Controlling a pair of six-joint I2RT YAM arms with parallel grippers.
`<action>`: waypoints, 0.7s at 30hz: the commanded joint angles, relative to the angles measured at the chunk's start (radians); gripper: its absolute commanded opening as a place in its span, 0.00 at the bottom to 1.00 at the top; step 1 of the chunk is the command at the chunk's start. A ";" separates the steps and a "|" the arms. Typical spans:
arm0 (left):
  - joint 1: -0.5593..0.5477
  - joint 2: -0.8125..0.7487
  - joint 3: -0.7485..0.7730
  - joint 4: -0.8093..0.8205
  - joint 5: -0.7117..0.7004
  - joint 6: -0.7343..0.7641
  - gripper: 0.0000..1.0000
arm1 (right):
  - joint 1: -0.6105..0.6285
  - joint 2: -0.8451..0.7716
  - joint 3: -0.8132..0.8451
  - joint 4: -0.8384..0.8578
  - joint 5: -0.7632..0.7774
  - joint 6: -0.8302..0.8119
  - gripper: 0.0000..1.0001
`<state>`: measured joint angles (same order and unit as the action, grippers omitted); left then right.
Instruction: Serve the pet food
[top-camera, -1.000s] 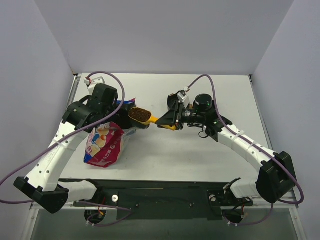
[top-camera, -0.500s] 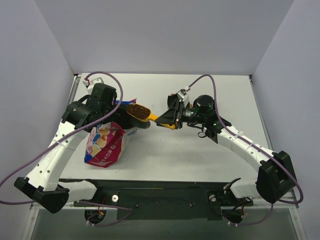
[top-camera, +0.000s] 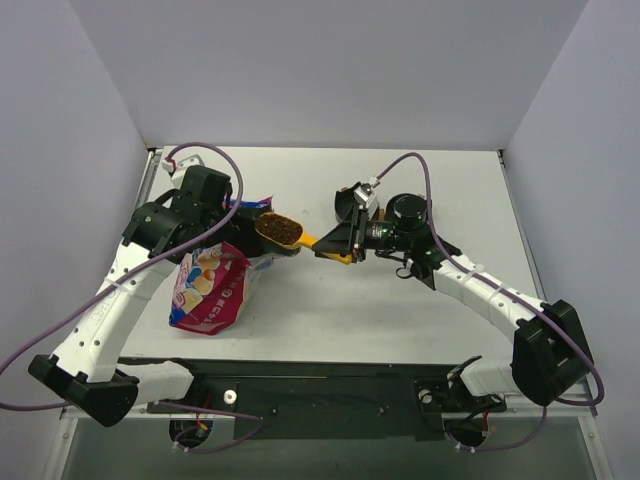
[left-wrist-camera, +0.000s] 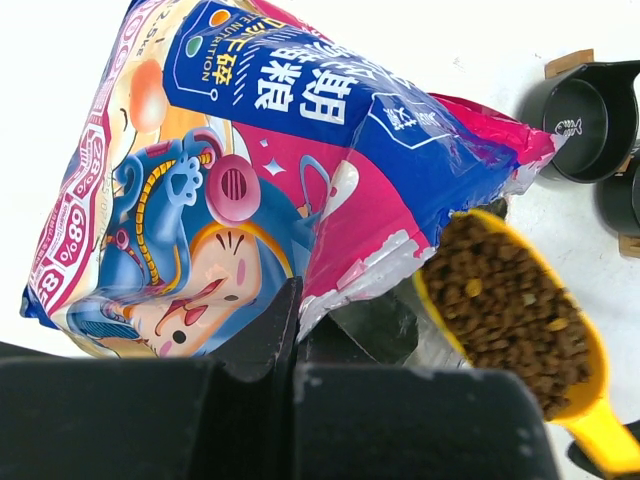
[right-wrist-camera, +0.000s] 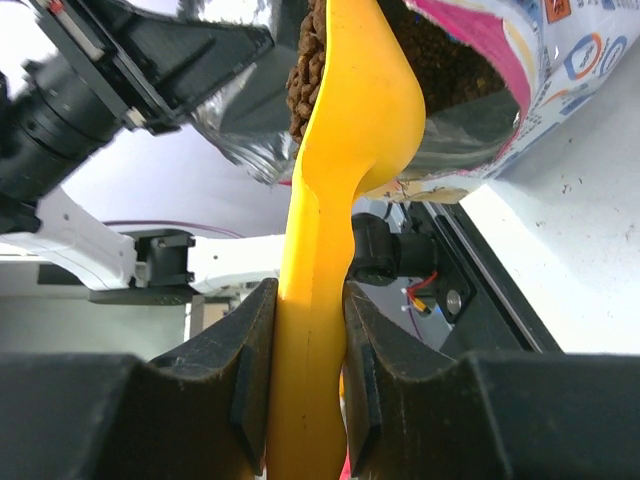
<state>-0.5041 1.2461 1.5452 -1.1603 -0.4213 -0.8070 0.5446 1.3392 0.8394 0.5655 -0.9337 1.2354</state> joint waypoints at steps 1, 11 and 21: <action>0.006 -0.016 0.020 0.229 0.058 -0.026 0.00 | 0.064 0.049 0.079 0.000 -0.040 -0.107 0.00; 0.015 -0.034 0.009 0.228 0.069 -0.018 0.00 | 0.069 0.120 0.122 0.211 -0.044 0.055 0.00; 0.021 -0.039 0.012 0.221 0.053 -0.012 0.00 | 0.052 0.057 0.024 0.257 -0.060 0.088 0.00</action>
<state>-0.4927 1.2377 1.5215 -1.1294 -0.3805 -0.8036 0.6075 1.4708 0.8894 0.6796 -0.9524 1.2934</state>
